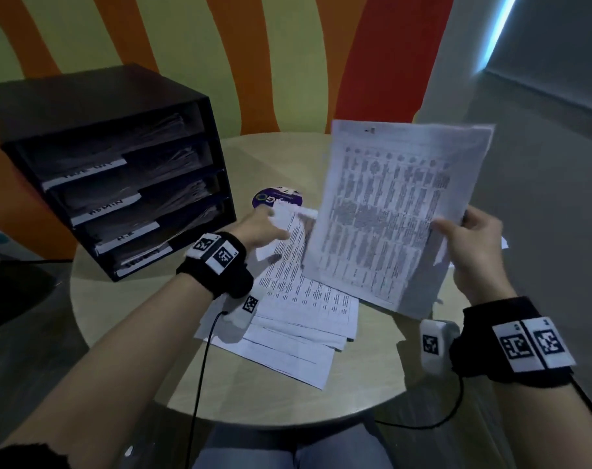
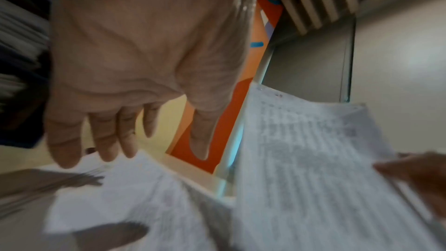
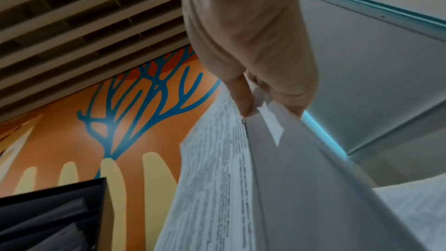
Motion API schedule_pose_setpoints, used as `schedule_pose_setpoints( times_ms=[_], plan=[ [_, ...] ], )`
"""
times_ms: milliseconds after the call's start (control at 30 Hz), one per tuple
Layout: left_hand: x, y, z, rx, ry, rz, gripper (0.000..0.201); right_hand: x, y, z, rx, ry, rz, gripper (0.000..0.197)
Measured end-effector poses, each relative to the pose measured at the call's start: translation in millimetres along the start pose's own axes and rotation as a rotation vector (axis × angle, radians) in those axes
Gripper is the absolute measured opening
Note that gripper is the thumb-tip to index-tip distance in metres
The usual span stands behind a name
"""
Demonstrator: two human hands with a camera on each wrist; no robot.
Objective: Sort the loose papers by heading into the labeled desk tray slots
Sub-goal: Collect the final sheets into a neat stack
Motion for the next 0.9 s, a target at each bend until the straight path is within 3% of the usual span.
schedule_pose_setpoints(
  times_ms=[100, 167, 267, 667, 900],
  plan=[
    [35.3, -9.9, 0.6, -0.005, -0.216, 0.120, 0.086, -0.8, -8.2, 19.2, -0.077, 0.008, -0.027, 0.016],
    [44.5, -13.5, -0.7, -0.019, -0.299, 0.138, 0.089, -5.3, -11.7, 29.4, -0.103, 0.001, -0.062, 0.030],
    [45.5, -15.9, -7.4, -0.035, -0.391, 0.152, 0.092, -12.3, -10.7, 38.5, -0.100, 0.001, -0.110, 0.033],
    [34.3, -10.8, -13.3, 0.076, -0.432, 0.188, 0.049, -27.9, -6.0, 56.5, -0.021, 0.096, -0.242, 0.035],
    [37.6, -8.3, -10.1, 0.090, -0.421, 0.230, 0.048, -38.5, -12.2, 69.6, -0.048, 0.166, -0.274, 0.032]
  ],
)
Point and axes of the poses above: each hand's wrist, its own y-axis away from the middle knuckle, its own z-axis out of the back of the hand, x = y × z, the point moved 8 cm from there along -y, towards the middle knuckle, and after that the axes turned 8 degrees about -y, right-handed, at the moved point
